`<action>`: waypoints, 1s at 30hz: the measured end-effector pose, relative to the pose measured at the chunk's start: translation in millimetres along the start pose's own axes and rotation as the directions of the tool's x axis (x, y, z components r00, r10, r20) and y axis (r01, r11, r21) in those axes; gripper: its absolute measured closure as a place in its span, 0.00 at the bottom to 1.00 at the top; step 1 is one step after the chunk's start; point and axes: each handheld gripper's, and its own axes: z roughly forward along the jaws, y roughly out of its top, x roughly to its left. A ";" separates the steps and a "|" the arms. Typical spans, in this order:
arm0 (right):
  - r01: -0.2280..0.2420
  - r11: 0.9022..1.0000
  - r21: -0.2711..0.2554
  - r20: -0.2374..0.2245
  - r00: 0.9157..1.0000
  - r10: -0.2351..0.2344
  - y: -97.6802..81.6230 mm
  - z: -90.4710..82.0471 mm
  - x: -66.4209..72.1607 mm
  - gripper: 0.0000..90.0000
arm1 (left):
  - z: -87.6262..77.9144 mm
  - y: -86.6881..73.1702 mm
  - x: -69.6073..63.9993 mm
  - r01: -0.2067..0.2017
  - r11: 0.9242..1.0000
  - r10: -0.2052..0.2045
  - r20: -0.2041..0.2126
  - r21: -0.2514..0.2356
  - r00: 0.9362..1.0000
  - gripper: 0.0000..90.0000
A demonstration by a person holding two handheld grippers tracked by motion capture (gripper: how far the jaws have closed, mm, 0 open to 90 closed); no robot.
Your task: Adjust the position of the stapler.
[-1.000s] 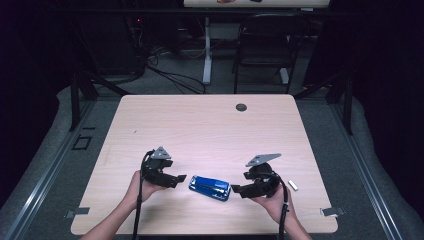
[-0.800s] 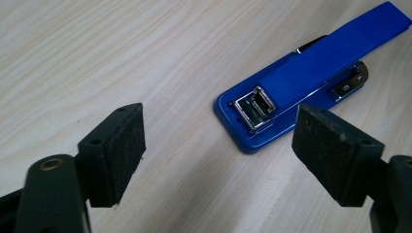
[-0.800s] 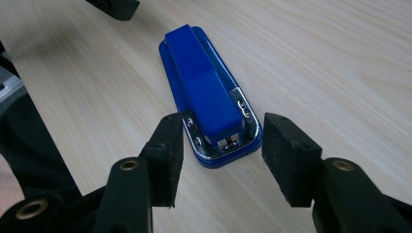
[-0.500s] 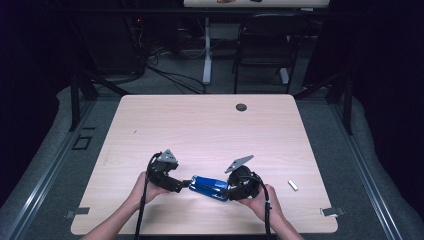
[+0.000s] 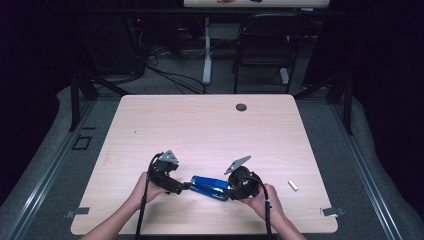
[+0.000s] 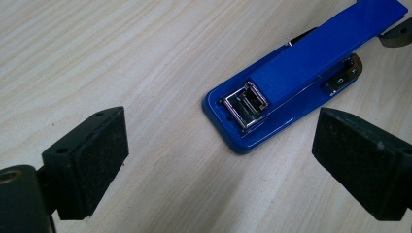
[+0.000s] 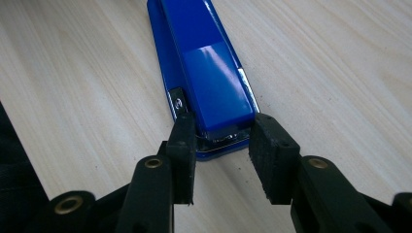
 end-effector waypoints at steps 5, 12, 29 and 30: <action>0.026 1.000 0.001 0.034 0.999 -0.026 3.8 0.1 0.2 0.72 | 0.7 -0.3 -0.7 -0.003 1.000 0.003 0.006 0.007 1.000 0.06; 0.091 0.996 0.014 0.057 0.994 -0.092 4.4 0.6 3.4 0.73 | 4.1 -0.7 -1.4 -0.013 1.000 0.012 0.016 0.024 1.000 0.05; 0.230 0.973 0.031 0.126 0.964 -0.233 16.2 5.2 -13.1 0.74 | 6.3 -0.7 -2.8 -0.009 1.000 0.009 0.019 0.024 1.000 0.04; 0.242 0.970 0.028 0.127 0.962 -0.243 16.5 5.6 -13.9 0.74 | 7.3 -0.6 -3.8 -0.013 0.999 0.012 0.022 0.029 1.000 0.04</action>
